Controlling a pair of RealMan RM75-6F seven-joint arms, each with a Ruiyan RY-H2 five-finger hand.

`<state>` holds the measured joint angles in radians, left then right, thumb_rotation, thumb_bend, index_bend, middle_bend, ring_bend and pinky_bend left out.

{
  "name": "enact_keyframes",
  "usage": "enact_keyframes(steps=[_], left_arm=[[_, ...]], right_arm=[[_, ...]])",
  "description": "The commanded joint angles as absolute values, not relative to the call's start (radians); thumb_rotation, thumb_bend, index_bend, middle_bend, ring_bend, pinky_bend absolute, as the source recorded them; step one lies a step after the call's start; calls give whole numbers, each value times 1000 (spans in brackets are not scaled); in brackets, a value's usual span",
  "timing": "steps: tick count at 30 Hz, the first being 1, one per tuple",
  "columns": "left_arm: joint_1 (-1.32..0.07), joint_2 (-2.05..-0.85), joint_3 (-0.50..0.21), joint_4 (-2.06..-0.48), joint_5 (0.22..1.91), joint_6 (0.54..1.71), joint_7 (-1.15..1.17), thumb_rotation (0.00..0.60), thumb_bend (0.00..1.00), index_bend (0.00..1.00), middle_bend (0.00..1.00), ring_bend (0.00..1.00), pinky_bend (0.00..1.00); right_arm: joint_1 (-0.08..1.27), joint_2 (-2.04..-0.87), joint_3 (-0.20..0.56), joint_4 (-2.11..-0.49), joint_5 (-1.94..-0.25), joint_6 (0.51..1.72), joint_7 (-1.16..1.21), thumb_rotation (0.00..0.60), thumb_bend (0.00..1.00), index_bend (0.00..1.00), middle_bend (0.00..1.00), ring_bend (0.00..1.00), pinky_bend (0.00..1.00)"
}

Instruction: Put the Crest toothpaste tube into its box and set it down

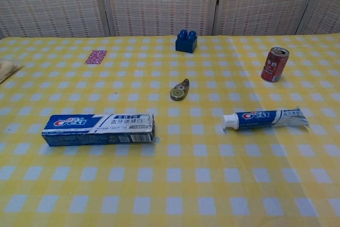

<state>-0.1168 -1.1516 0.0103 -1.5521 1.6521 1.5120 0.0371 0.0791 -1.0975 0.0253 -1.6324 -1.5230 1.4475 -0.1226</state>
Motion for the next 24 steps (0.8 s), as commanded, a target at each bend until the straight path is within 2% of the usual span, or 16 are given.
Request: enact_keyframes(steps=[1,7,12,16,20,21,24], left_arm=[[-125,-1149,17,-1579,1633,1477,43,600,217,0,0,0,41],[-165,-1176,53,-1594,1676,1398,6,600,218,53,42,32,106],[-206,-1258,50,-1575,1717,1354,92,600,218,118,97,77,135],[-265,-1279,29,-1633,1673,1237,203,600,218,121,119,94,146],[-288,-1296,10,-1652,1648,1205,243,600,218,113,119,91,142],[-322,-1323,-17,-1658,1609,1152,259,600,218,110,119,91,141],[-366,-1363,-53,-1641,1545,1090,318,600,219,101,119,91,141]], right_arm=[[77,-1091,21,-1631,-1525,1446,-118,600,190,0,0,0,0],[73,-1067,6,-1636,-1552,1449,-84,600,189,0,0,0,0],[70,-1063,-7,-1642,-1574,1452,-81,600,189,0,0,0,0],[79,-1054,-20,-1659,-1576,1417,-92,600,189,0,0,0,0],[83,-1053,-20,-1662,-1576,1409,-96,600,189,0,0,0,0],[88,-1054,-21,-1662,-1574,1398,-96,600,190,0,0,0,0],[98,-1052,-22,-1660,-1564,1373,-88,600,189,0,0,0,0]])
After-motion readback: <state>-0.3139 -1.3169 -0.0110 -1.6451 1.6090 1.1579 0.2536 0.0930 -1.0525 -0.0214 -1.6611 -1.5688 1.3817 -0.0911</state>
